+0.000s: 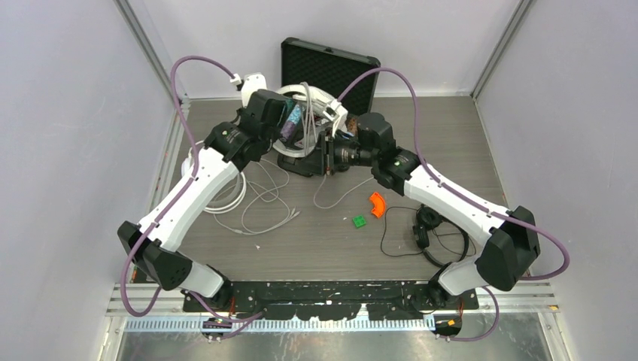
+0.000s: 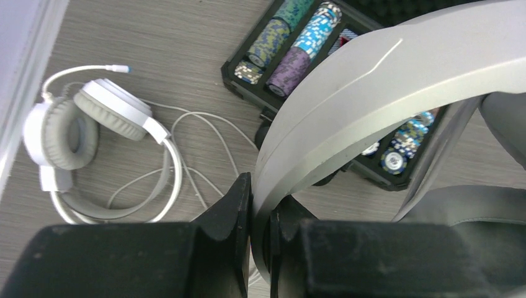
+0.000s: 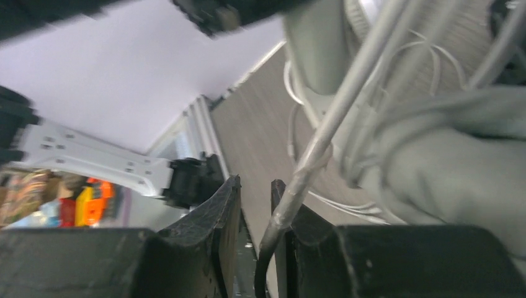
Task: Wrap the headphones
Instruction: Wrap the headphones cable around the headphones.
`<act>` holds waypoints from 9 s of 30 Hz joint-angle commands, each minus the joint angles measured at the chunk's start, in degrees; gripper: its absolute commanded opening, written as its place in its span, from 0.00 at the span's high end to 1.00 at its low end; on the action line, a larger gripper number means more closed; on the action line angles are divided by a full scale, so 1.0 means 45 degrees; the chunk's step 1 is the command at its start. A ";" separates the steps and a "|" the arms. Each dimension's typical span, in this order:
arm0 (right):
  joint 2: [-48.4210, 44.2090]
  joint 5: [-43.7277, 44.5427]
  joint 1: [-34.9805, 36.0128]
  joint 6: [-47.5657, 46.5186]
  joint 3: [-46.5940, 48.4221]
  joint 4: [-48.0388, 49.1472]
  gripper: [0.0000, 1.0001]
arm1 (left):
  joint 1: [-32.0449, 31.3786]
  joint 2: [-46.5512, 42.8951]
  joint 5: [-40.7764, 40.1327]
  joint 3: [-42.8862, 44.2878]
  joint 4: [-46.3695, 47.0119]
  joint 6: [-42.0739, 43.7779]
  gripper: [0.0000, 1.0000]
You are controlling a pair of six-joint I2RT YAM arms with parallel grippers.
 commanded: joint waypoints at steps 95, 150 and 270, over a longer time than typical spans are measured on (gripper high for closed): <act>0.4568 0.2000 -0.1300 -0.3094 -0.7847 1.6059 0.99 | 0.1124 -0.4339 0.5857 0.1198 0.1237 -0.2149 1.00; -0.2646 -0.3807 -0.2860 0.1417 -0.0723 -0.4542 1.00 | 0.0997 -0.3546 0.7351 -0.3756 0.0602 1.6600 1.00; -0.1112 0.3748 0.1279 -0.3188 -0.2559 0.3730 0.79 | 0.1241 -0.1925 0.3823 0.1064 0.1590 -0.3056 1.00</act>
